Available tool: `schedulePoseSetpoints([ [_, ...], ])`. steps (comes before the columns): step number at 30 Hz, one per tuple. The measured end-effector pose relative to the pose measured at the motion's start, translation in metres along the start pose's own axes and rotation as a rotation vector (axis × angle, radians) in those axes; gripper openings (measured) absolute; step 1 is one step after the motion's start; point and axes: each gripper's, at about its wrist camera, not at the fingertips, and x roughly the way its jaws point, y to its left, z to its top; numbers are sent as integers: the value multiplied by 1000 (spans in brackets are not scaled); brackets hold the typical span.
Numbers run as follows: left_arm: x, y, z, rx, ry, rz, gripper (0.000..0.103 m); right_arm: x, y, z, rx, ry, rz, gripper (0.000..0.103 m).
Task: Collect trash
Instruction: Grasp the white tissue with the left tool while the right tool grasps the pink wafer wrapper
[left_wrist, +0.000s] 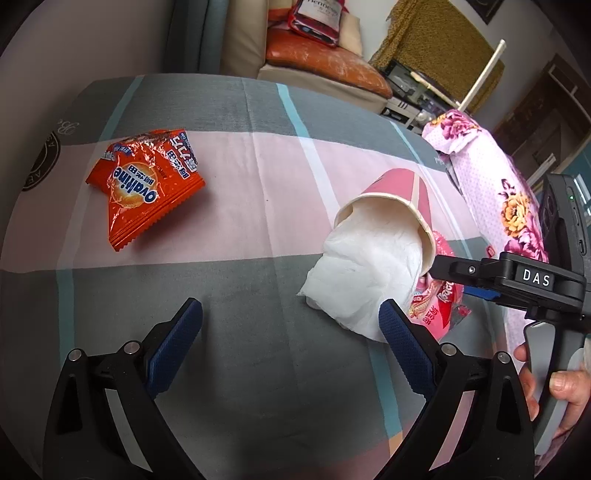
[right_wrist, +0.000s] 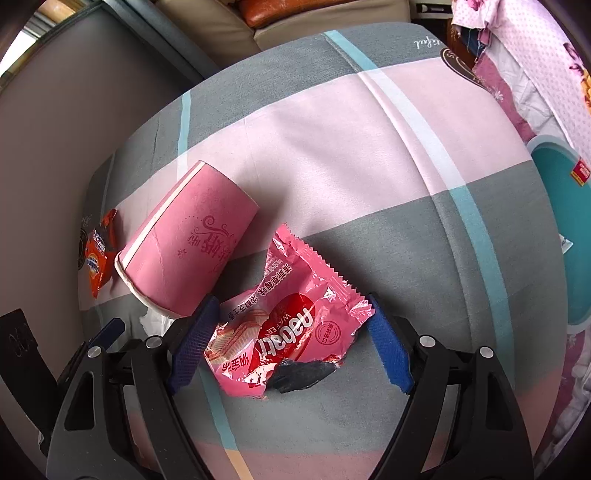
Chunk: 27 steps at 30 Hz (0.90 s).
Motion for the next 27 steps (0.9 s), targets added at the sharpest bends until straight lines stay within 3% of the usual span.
schedulePoseSetpoints([
  [3, 2, -1, 1, -3, 0, -20, 96, -1, 1, -3, -23, -18, -5, 76],
  [9, 6, -18, 5, 58, 18, -50, 96, -1, 2, -10, -67, -18, 25, 48],
  [13, 17, -32, 9, 100, 33, -45, 96, -8, -3, -10, -61, -25, 40, 6],
  [19, 27, -41, 14, 139, 24, -28, 95, -17, -22, -15, -35, -29, 31, 6],
  [20, 27, -41, 14, 146, 15, -27, 92, -20, -24, -15, -35, -36, 29, 6],
  [24, 30, -45, 13, 156, 27, -6, 45, -31, -27, -14, -39, -67, 18, 6],
  [27, 28, -43, 10, 138, 22, 7, 27, -35, -30, -14, -40, -78, 9, 6],
])
